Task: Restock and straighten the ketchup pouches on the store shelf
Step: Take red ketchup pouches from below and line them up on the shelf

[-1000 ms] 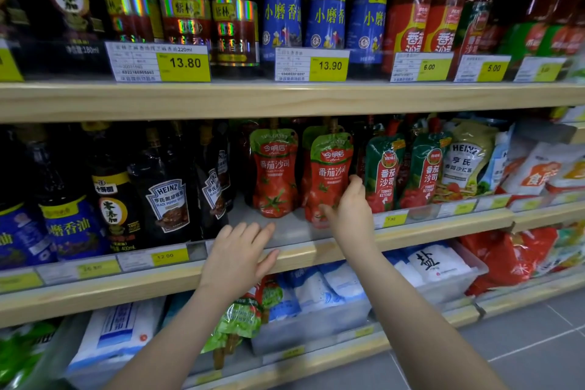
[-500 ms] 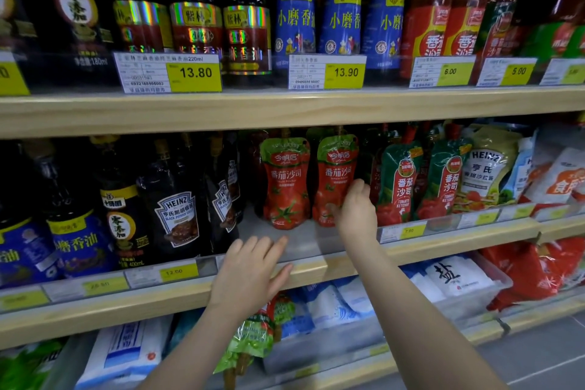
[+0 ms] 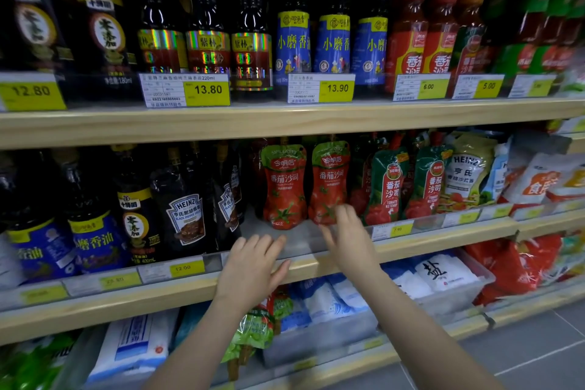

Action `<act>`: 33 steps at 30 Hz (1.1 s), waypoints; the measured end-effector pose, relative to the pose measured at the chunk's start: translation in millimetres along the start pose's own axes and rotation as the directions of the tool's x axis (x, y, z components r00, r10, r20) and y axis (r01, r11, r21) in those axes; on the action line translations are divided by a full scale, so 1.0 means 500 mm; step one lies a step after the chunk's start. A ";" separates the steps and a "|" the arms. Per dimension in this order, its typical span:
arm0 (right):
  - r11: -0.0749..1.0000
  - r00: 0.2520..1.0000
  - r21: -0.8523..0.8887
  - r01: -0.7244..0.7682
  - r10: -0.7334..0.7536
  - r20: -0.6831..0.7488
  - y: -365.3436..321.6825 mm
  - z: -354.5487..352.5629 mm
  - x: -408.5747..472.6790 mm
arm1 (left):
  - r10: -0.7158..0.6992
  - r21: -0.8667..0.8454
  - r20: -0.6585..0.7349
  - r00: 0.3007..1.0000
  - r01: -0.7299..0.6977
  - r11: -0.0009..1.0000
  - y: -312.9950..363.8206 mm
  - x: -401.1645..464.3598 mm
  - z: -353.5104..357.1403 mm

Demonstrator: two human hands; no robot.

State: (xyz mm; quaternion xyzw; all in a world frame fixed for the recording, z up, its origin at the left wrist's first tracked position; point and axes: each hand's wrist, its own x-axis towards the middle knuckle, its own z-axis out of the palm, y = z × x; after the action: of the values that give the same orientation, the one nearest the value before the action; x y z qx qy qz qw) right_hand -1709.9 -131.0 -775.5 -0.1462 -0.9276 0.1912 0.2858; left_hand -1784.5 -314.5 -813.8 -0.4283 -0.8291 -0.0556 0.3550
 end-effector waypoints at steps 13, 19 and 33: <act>0.968 0.968 -0.060 0.244 -0.239 0.075 -0.002 0.047 -0.112 | 0.167 -0.235 0.229 0.959 -0.112 0.965 -0.019 -0.266 -0.003; 0.976 0.977 0.056 0.211 -0.212 0.026 0.001 0.064 -0.115 | 0.139 -0.178 0.458 0.878 -0.063 0.982 -0.023 -0.299 0.028; 0.977 0.980 0.085 0.197 -0.197 0.000 -0.002 0.069 -0.115 | -0.022 -0.086 0.254 0.967 0.045 0.995 0.035 -0.311 0.053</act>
State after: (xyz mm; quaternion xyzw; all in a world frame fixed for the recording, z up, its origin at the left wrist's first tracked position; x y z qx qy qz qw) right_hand -1684.7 -163.1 -828.9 -0.0405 -0.9297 0.2017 0.3056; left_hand -1726.2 -397.4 -936.0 -0.4337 -0.8712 -0.0442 0.2258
